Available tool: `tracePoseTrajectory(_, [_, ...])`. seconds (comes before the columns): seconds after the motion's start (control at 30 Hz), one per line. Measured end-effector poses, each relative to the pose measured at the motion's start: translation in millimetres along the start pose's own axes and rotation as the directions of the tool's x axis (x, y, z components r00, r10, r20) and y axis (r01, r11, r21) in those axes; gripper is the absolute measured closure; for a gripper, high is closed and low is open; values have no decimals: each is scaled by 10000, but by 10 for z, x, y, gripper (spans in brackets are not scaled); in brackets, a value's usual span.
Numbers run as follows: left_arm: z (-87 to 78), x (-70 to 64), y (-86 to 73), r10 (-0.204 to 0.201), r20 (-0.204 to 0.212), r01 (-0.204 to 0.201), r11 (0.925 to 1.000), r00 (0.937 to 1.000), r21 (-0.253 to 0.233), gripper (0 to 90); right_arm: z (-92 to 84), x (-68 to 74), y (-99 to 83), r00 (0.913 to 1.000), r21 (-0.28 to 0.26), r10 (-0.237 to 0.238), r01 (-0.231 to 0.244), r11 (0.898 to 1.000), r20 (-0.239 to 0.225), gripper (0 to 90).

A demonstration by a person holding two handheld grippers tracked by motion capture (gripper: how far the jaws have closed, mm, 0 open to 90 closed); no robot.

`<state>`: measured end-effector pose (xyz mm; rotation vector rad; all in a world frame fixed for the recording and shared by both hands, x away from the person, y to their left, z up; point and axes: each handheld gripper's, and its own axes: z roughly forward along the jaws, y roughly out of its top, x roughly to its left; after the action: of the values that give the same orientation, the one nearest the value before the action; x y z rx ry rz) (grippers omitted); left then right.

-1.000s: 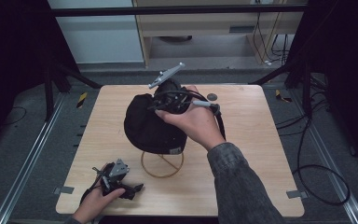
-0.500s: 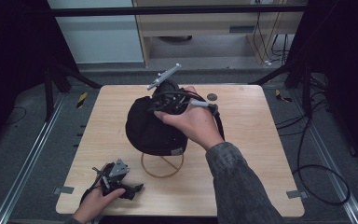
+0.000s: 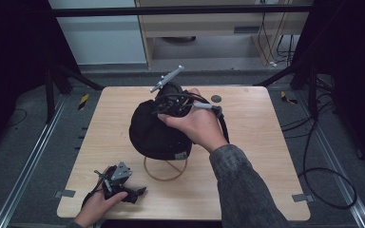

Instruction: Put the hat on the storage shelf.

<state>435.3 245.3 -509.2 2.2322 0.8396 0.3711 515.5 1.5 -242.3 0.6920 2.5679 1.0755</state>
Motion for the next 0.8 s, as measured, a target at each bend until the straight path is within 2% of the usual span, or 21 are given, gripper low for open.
tracePoseTrajectory(0.8, [0, 0, 0, -2, 1, 2, 10000, 10000, 5, 0, -43, -1, -33, 9998, 31, 106, -106, 9999, -170, 643])
